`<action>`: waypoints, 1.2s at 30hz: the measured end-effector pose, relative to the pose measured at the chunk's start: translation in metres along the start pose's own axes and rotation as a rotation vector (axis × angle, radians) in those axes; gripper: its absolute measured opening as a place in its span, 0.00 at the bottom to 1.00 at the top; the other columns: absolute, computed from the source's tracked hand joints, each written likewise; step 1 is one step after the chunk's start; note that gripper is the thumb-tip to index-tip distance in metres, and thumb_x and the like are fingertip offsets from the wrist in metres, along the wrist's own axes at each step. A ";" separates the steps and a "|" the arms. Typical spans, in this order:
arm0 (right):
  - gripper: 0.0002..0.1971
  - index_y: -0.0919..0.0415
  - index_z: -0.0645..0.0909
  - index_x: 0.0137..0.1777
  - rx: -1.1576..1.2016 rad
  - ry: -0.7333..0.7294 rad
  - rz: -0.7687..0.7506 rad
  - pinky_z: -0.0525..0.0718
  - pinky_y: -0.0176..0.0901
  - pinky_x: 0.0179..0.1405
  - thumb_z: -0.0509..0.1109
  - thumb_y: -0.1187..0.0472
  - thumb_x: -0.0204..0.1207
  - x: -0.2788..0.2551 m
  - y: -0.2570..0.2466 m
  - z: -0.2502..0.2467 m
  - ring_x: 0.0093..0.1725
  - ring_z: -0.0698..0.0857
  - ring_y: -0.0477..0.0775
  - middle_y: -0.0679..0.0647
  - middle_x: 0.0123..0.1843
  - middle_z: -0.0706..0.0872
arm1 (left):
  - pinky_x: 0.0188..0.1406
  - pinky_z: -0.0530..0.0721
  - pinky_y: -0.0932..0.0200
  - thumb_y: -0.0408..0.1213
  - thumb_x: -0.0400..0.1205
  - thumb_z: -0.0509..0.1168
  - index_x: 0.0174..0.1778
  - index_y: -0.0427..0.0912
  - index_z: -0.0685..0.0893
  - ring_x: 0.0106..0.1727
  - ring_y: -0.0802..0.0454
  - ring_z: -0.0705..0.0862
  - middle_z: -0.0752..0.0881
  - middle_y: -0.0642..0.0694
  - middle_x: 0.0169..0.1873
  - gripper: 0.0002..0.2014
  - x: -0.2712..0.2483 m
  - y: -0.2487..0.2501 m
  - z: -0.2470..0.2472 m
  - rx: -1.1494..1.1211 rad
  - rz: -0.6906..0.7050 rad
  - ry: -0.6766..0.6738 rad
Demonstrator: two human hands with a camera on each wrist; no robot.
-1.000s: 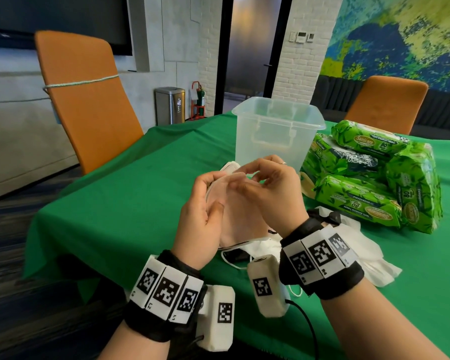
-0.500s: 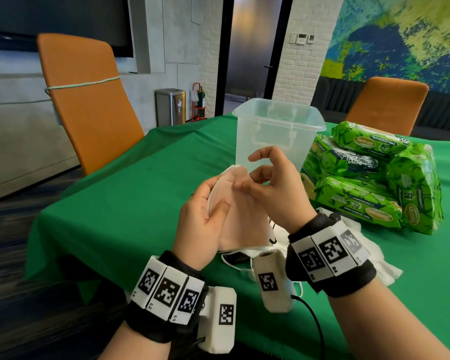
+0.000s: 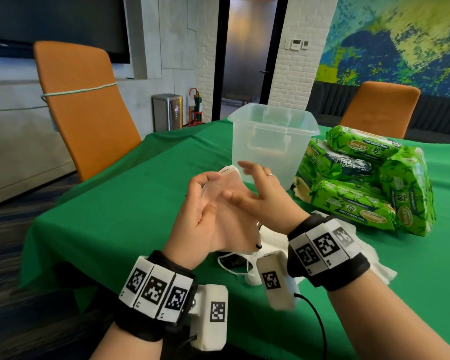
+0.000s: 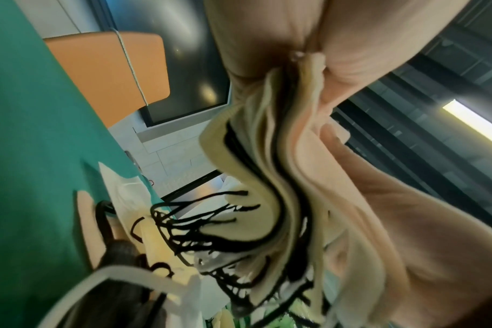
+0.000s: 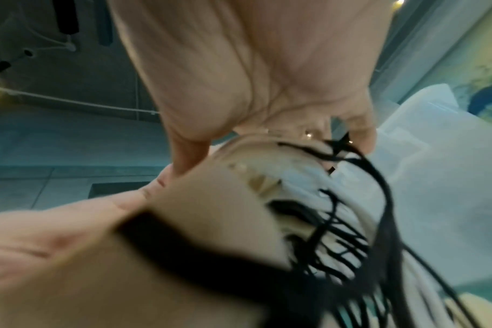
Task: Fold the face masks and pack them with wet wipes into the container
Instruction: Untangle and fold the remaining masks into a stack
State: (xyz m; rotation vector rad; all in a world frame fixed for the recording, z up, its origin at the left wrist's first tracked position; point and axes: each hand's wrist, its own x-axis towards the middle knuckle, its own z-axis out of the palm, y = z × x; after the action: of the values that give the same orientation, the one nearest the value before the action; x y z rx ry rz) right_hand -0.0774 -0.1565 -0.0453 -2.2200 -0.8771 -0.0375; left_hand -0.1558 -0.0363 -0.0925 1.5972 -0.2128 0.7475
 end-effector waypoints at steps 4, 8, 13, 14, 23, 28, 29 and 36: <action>0.35 0.65 0.73 0.65 0.265 -0.160 -0.040 0.81 0.62 0.58 0.74 0.42 0.64 -0.001 0.003 -0.005 0.56 0.84 0.57 0.61 0.58 0.84 | 0.58 0.80 0.57 0.31 0.76 0.58 0.57 0.58 0.75 0.55 0.57 0.83 0.83 0.51 0.54 0.18 0.004 -0.003 -0.009 -0.034 -0.003 -0.013; 0.23 0.69 0.81 0.53 0.329 -0.218 -0.061 0.84 0.60 0.49 0.80 0.55 0.63 -0.002 0.008 -0.009 0.42 0.84 0.53 0.59 0.44 0.86 | 0.44 0.78 0.67 0.32 0.74 0.64 0.42 0.60 0.83 0.42 0.56 0.81 0.85 0.56 0.39 0.14 0.007 -0.005 -0.017 -0.023 0.029 0.049; 0.11 0.68 0.83 0.48 0.374 -0.158 -0.064 0.84 0.50 0.45 0.76 0.66 0.68 -0.001 0.010 -0.010 0.40 0.84 0.47 0.56 0.41 0.87 | 0.42 0.79 0.57 0.36 0.73 0.68 0.39 0.62 0.88 0.40 0.52 0.81 0.87 0.51 0.36 0.12 0.005 -0.007 -0.014 -0.051 -0.018 0.089; 0.08 0.64 0.82 0.46 0.408 -0.126 -0.061 0.85 0.41 0.41 0.75 0.67 0.68 -0.001 0.010 -0.009 0.38 0.84 0.43 0.52 0.40 0.87 | 0.48 0.81 0.59 0.35 0.73 0.67 0.41 0.61 0.88 0.44 0.57 0.84 0.88 0.57 0.38 0.13 0.004 -0.007 -0.014 -0.047 -0.033 0.061; 0.16 0.58 0.77 0.45 0.409 -0.261 -0.008 0.76 0.31 0.21 0.76 0.76 0.65 -0.007 0.013 -0.010 0.20 0.78 0.41 0.44 0.24 0.84 | 0.58 0.80 0.59 0.24 0.77 0.68 0.45 0.55 0.87 0.52 0.61 0.85 0.90 0.62 0.44 0.16 0.005 -0.011 -0.014 -0.022 -0.069 0.160; 0.11 0.68 0.78 0.47 0.544 -0.120 0.015 0.76 0.31 0.19 0.74 0.76 0.67 -0.009 0.011 -0.008 0.17 0.77 0.44 0.46 0.22 0.83 | 0.52 0.79 0.62 0.35 0.72 0.68 0.44 0.56 0.82 0.46 0.63 0.82 0.84 0.58 0.42 0.11 0.003 -0.010 -0.003 -0.047 0.022 0.325; 0.11 0.69 0.78 0.47 0.581 -0.088 0.019 0.77 0.31 0.20 0.74 0.76 0.67 -0.009 0.010 -0.006 0.18 0.78 0.43 0.46 0.24 0.84 | 0.51 0.79 0.63 0.33 0.72 0.69 0.44 0.56 0.81 0.44 0.64 0.81 0.83 0.60 0.41 0.12 0.003 -0.009 0.001 -0.048 0.037 0.324; 0.22 0.69 0.78 0.58 0.434 -0.085 0.034 0.86 0.45 0.41 0.78 0.75 0.63 -0.016 0.014 0.004 0.38 0.85 0.52 0.60 0.46 0.86 | 0.51 0.81 0.68 0.17 0.78 0.62 0.44 0.50 0.86 0.46 0.65 0.86 0.90 0.62 0.39 0.19 0.006 -0.010 0.007 -0.145 -0.136 0.171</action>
State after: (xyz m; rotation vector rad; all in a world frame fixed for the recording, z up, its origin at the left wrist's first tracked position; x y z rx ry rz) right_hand -0.0820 -0.1702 -0.0611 -1.8385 -0.8049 0.2430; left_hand -0.1436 -0.0394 -0.0977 1.3883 -0.0324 0.7412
